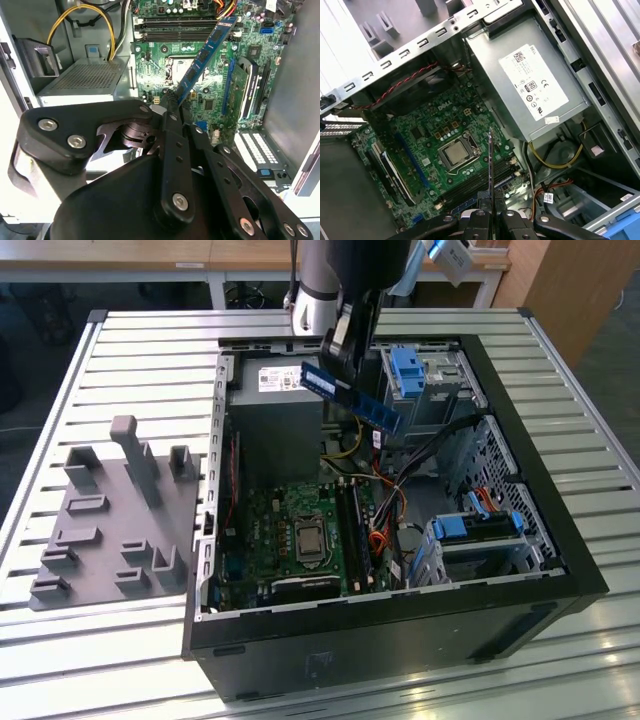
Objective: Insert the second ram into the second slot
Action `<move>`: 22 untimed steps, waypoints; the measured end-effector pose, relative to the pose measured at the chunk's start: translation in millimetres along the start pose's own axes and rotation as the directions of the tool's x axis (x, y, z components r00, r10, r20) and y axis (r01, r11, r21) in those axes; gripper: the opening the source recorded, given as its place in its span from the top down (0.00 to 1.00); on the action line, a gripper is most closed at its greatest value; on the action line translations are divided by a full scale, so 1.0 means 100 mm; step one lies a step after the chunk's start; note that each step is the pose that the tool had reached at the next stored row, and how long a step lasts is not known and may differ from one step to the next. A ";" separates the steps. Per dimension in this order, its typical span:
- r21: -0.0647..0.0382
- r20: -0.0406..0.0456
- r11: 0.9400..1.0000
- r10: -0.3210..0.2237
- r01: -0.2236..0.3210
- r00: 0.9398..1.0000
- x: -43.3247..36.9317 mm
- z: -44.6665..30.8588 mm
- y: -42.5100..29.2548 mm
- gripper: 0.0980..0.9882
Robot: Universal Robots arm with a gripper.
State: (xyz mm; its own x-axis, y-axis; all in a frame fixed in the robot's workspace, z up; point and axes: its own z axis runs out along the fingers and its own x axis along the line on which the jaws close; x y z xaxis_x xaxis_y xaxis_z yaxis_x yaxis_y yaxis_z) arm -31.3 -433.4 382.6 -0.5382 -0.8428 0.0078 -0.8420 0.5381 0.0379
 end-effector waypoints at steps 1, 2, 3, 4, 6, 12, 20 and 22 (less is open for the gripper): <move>0.000 0.000 1.000 0.006 -0.006 1.000 0.000 0.000 0.000 0.96; 0.000 0.000 1.000 0.012 -0.012 1.000 0.000 0.000 0.000 0.96; 0.000 0.001 1.000 0.017 -0.017 1.000 0.000 0.000 0.000 0.96; 0.000 0.001 1.000 0.023 -0.023 1.000 0.000 0.000 0.000 0.96; 0.000 0.001 0.999 0.034 -0.034 0.999 0.000 0.000 0.000 0.96; -0.001 0.002 0.998 0.065 -0.065 0.998 0.000 0.001 0.000 0.96; -0.001 0.004 0.995 0.102 -0.102 0.995 0.000 0.002 0.000 0.96; -0.001 0.004 0.994 0.112 -0.112 0.994 0.000 0.002 0.000 0.96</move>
State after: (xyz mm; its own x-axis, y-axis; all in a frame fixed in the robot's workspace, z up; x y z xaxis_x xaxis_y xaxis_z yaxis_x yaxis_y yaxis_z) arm -31.3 -433.4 382.4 -0.6297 -0.7768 0.0081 -0.7761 0.6295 0.0377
